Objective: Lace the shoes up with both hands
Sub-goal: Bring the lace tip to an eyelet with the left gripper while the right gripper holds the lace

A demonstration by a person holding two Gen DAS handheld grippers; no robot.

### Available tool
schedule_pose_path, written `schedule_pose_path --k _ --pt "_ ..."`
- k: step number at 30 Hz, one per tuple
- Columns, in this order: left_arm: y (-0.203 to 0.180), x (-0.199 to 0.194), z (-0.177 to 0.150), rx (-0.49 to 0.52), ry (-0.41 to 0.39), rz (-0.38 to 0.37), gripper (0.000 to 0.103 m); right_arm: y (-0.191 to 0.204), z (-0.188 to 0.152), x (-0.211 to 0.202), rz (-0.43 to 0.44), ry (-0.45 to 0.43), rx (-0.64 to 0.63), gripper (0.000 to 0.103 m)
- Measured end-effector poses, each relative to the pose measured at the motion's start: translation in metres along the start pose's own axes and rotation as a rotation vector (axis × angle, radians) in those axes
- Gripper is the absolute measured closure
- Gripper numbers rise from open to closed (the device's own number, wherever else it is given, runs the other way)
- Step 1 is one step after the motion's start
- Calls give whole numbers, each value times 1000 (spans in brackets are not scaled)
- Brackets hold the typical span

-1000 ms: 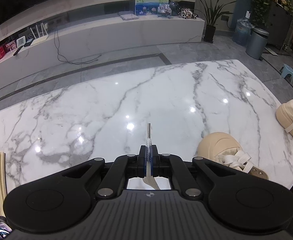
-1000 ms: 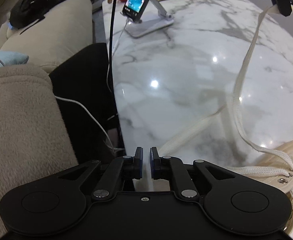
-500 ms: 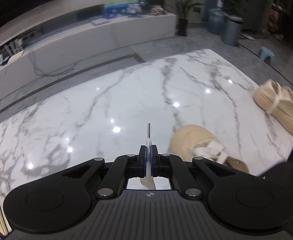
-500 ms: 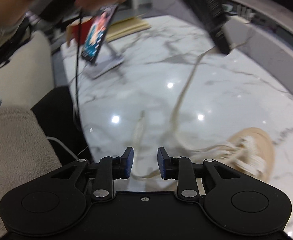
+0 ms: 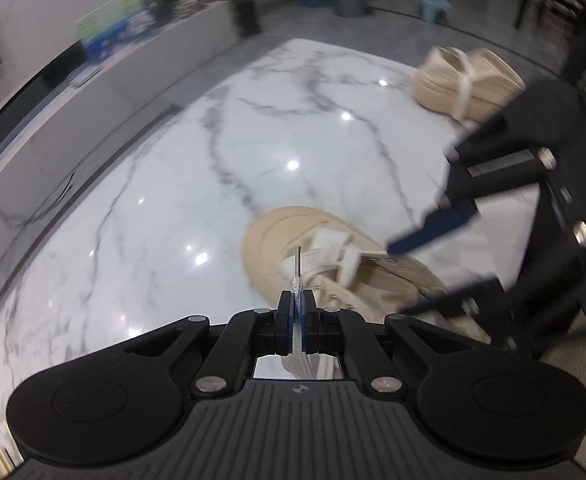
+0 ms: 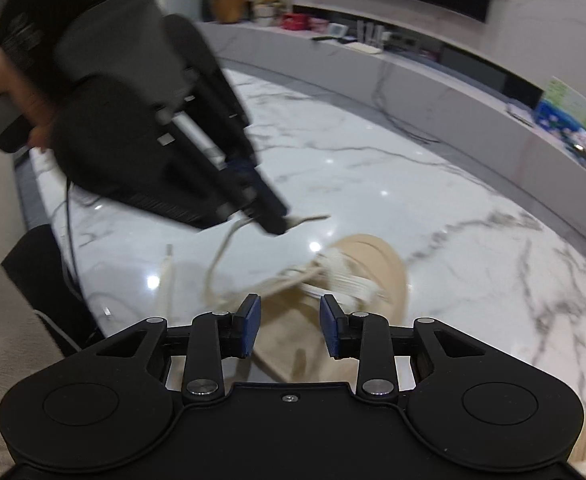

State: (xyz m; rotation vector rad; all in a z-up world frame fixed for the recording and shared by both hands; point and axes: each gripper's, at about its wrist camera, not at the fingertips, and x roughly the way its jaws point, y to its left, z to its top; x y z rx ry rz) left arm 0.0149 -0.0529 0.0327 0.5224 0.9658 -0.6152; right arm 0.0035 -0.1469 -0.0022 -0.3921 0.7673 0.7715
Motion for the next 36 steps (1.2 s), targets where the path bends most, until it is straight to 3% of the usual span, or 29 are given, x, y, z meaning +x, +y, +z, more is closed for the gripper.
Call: schedule_pose_path --k 7,9,11,13,18,27,36 --pt "-23 9 9 94 42 -39 101 -13 -10 10 -22 17 81 73" --pt "-26 11 10 109 55 -45 101 -15 -12 13 -25 19 90 78" --pt "-27 13 12 121 68 -50 101 -18 -15 14 -27 20 100 92" --pt "-28 15 13 126 76 -58 101 -21 -15 14 -9 13 112 97" --pt "-28 21 20 136 103 -83 101 -27 -16 11 3 4 137 98" --pt "-35 36 30 164 156 -97 100 -47 -28 5 44 -7 297 100" --pt "-38 40 36 145 197 -80 100 -52 -32 6 53 -13 334 100"
